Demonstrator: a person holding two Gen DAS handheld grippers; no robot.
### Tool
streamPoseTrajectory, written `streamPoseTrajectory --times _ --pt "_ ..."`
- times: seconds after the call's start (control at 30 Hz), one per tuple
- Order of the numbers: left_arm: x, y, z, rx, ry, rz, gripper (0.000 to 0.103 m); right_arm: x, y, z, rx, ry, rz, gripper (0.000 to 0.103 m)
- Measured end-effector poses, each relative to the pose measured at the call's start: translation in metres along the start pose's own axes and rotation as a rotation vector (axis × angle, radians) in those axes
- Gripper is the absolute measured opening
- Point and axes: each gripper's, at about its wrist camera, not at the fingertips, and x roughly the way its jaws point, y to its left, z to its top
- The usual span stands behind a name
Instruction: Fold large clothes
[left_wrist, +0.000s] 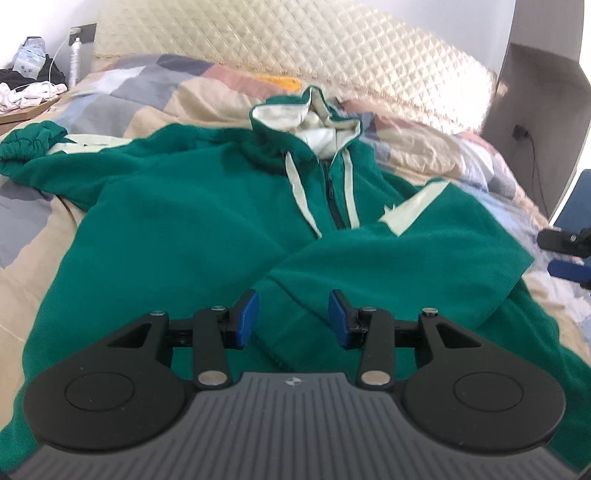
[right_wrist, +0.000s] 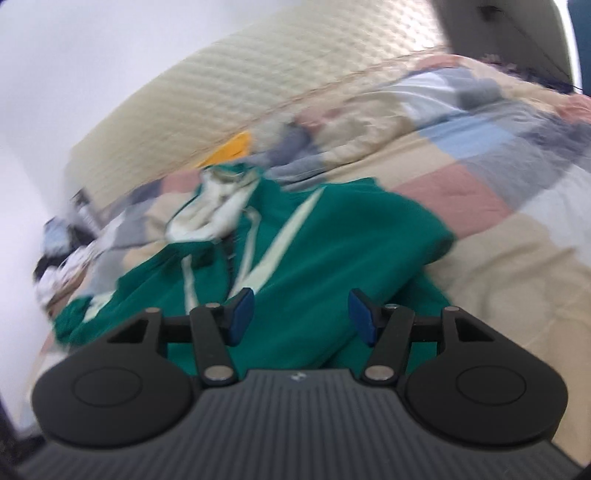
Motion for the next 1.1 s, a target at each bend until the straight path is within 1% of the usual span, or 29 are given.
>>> streamPoseTrajectory --times 0.03,0.1,0.23,0.3,0.43,0.6,0.7,0.8,0.87,0.93,1.0,1.03,1.1 --pt "0.002 0.0 -0.001 0.003 0.01 0.004 0.047 0.003 0.005 -0.002 -0.018 0.015 0.03 0.06" --pt "0.008 0.001 -0.004 0.002 0.03 0.01 0.047 0.012 0.014 -0.003 -0.061 0.029 0.052 0.06" --pt "0.017 0.007 -0.008 -0.022 0.072 0.028 0.048 0.041 0.028 -0.012 -0.131 0.075 0.041 0.058" --pt "0.02 0.009 -0.009 -0.032 0.081 0.032 0.048 0.056 0.033 -0.018 -0.145 0.106 0.045 0.053" --pt "0.022 0.013 -0.009 -0.047 0.082 0.027 0.048 0.073 0.038 -0.031 -0.177 0.146 0.048 0.052" --pt "0.02 0.017 -0.008 -0.059 0.078 0.023 0.048 0.093 0.04 -0.047 -0.164 0.216 0.097 0.051" --pt "0.012 0.02 -0.006 -0.076 0.058 0.031 0.048 0.098 0.039 -0.052 -0.175 0.226 0.104 0.051" --pt "-0.001 0.027 -0.001 -0.087 0.032 0.064 0.049 0.097 0.038 -0.052 -0.176 0.237 0.104 0.05" --pt "-0.008 0.035 0.003 -0.098 0.017 0.087 0.055 0.096 0.04 -0.05 -0.174 0.243 0.096 0.049" --pt "-0.013 0.045 0.01 -0.097 0.007 0.123 0.057 0.094 0.043 -0.049 -0.191 0.244 0.09 0.049" --pt "-0.012 0.058 0.019 -0.09 0.017 0.182 0.059 0.093 0.046 -0.049 -0.215 0.245 0.083 0.049" --pt "-0.01 0.065 0.024 -0.091 0.024 0.199 0.062 0.093 0.048 -0.049 -0.224 0.244 0.077 0.049" --pt "-0.005 0.082 0.034 -0.086 0.039 0.226 0.063 0.092 0.049 -0.049 -0.23 0.237 0.069 0.05"
